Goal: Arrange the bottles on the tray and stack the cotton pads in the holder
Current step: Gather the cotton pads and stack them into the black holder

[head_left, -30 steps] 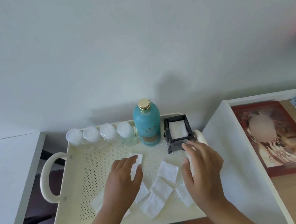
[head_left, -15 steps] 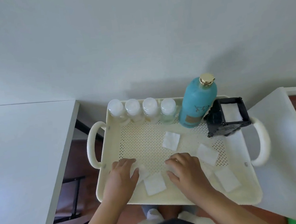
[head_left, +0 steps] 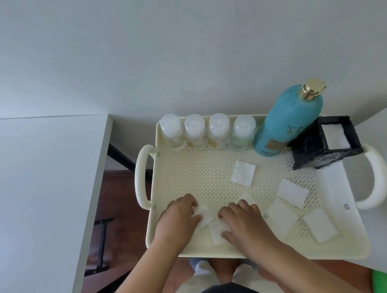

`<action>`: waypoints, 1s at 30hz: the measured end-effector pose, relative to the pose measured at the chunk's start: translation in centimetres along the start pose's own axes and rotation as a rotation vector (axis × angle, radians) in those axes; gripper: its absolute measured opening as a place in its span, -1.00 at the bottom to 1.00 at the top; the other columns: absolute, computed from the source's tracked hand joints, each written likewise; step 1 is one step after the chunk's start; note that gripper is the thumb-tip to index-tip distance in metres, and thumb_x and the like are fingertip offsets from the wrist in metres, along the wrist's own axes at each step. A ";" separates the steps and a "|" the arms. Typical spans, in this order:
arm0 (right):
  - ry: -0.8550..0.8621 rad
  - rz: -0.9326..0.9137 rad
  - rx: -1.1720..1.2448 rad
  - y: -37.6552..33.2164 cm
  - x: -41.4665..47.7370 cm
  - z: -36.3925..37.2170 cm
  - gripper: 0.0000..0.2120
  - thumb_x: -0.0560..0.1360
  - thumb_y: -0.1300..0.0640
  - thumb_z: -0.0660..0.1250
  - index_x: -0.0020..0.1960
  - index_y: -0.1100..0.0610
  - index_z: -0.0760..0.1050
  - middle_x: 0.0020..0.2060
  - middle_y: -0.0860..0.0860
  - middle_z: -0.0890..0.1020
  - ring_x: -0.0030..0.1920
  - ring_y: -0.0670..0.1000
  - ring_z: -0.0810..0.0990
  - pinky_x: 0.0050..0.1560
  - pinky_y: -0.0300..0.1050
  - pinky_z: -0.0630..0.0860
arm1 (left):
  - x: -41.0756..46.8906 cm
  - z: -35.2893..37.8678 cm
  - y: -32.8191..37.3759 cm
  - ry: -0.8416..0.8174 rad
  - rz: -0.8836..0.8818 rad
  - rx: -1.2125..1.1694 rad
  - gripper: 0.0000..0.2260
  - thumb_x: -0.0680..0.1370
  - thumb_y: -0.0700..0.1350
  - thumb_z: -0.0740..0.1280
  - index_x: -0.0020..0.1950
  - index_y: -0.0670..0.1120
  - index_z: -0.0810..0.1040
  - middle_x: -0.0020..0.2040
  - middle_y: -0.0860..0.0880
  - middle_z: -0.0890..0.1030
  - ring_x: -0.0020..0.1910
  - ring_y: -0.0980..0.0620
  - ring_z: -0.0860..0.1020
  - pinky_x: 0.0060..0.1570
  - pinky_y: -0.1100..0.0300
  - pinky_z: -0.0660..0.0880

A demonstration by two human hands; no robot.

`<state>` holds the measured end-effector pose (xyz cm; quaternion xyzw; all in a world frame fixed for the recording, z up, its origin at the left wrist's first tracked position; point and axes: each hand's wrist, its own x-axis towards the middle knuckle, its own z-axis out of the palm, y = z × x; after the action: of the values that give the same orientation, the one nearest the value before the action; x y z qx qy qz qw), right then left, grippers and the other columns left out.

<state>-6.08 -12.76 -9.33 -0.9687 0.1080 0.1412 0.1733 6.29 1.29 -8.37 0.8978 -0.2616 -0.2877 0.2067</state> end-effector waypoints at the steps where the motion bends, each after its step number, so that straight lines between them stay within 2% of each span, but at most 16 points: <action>1: -0.001 0.009 0.008 0.0 -0.1 0.0 -0.73 0.48 -0.04 0.26 0.15 -0.03 0.39 0.04 -0.08 0.47 0.09 0.04 0.36 0.01 -0.06 0.22 | 0.1 0.0 0.0 -0.006 0.002 -0.002 -0.79 0.49 -0.07 0.40 0.08 0.01 0.47 -0.10 0.09 0.54 -0.07 0.08 0.49 -0.14 0.17 0.47; 6: 0.028 0.019 0.118 0.2 -0.5 -0.5 -0.84 0.51 -0.01 0.25 0.07 -0.02 0.44 0.00 -0.10 0.44 0.04 -0.01 0.36 -0.06 -0.17 0.20 | 0.2 -0.3 0.1 -0.009 0.040 0.042 -0.87 0.48 -0.09 0.38 0.01 -0.01 0.52 -0.05 0.06 0.53 -0.03 0.07 0.46 -0.04 0.12 0.51; 11: 0.111 0.115 0.472 1.3 -1.7 -2.9 -0.88 0.50 -0.02 0.31 -0.05 0.00 0.44 -0.11 -0.16 0.46 -0.06 -0.14 0.40 -0.06 -0.27 0.37 | -0.2 -1.0 0.9 0.032 0.065 0.011 -0.89 0.50 -0.12 0.35 -0.06 0.02 0.45 -0.12 0.10 0.56 -0.11 0.08 0.50 -0.12 0.04 0.54; 16: 0.298 0.274 0.776 3.6 -3.6 -7.3 -0.91 0.49 -0.01 0.35 -0.16 -0.10 0.44 -0.24 -0.18 0.54 -0.22 -0.19 0.48 -0.24 -0.37 0.39 | -0.9 -1.4 4.5 0.123 0.053 -0.245 -0.72 0.49 -0.08 0.43 0.07 0.22 0.44 -0.13 0.17 0.54 -0.18 0.23 0.52 -0.26 0.31 0.43; 19: 0.436 0.337 0.874 5.7 -4.8 -10.3 -0.90 0.48 0.00 0.36 -0.19 -0.08 0.47 -0.26 -0.24 0.56 -0.29 -0.20 0.50 -0.32 -0.40 0.39 | -0.4 -1.6 8.1 0.137 0.032 -0.425 -0.75 0.46 -0.08 0.47 -0.04 0.25 0.52 -0.20 0.15 0.58 -0.28 0.25 0.52 -0.30 0.31 0.44; 22: 0.608 0.378 0.860 8.4 -5.4 -13.3 -0.92 0.46 0.00 0.38 -0.16 -0.08 0.48 -0.30 -0.20 0.57 -0.27 -0.19 0.51 -0.31 -0.40 0.40 | 0.3 -1.8 12.0 0.100 0.007 -0.610 -0.84 0.46 -0.06 0.47 -0.14 0.21 0.56 -0.20 0.15 0.67 -0.25 0.10 0.62 -0.31 0.26 0.48; 24: 0.717 0.415 0.799 10.5 -5.4 -14.8 -0.93 0.45 0.02 0.39 -0.14 -0.03 0.51 -0.30 -0.13 0.58 -0.26 -0.15 0.52 -0.31 -0.36 0.41 | 0.6 -1.9 14.5 0.085 0.007 -0.709 -0.89 0.47 -0.05 0.47 -0.17 0.15 0.58 -0.22 0.06 0.69 -0.19 -0.03 0.64 -0.23 0.13 0.55; 26: 0.804 0.436 0.750 12.5 -5.1 -15.9 -0.94 0.46 0.04 0.39 -0.13 0.01 0.52 -0.25 -0.11 0.58 -0.22 -0.14 0.52 -0.28 -0.36 0.40 | 0.8 -1.9 16.7 0.088 0.024 -0.747 -0.91 0.47 -0.02 0.47 -0.20 0.12 0.58 -0.24 0.00 0.69 -0.22 -0.07 0.63 -0.20 0.07 0.55; 28: 0.862 0.433 0.714 14.2 -4.8 -16.7 -0.94 0.47 0.04 0.38 -0.14 0.00 0.53 -0.22 -0.12 0.56 -0.19 -0.14 0.51 -0.25 -0.37 0.38 | 1.0 -1.8 18.5 0.100 0.037 -0.753 -0.91 0.47 0.02 0.46 -0.20 0.12 0.58 -0.23 0.00 0.69 -0.25 0.00 0.63 -0.29 0.24 0.52; 30: 0.878 0.430 0.665 15.7 -4.3 -17.2 -0.91 0.48 0.03 0.37 -0.15 0.03 0.56 -0.22 -0.08 0.56 -0.18 -0.07 0.50 -0.21 -0.25 0.39 | 1.2 -1.6 19.9 0.121 0.034 -0.782 -0.93 0.48 0.03 0.45 -0.18 0.11 0.60 -0.22 0.04 0.70 -0.24 0.05 0.64 -0.36 0.39 0.48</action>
<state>-10.14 -32.78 2.69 -0.7865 0.4021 -0.2824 0.3740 1.13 -14.56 2.70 0.7624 -0.1346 -0.3085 0.5528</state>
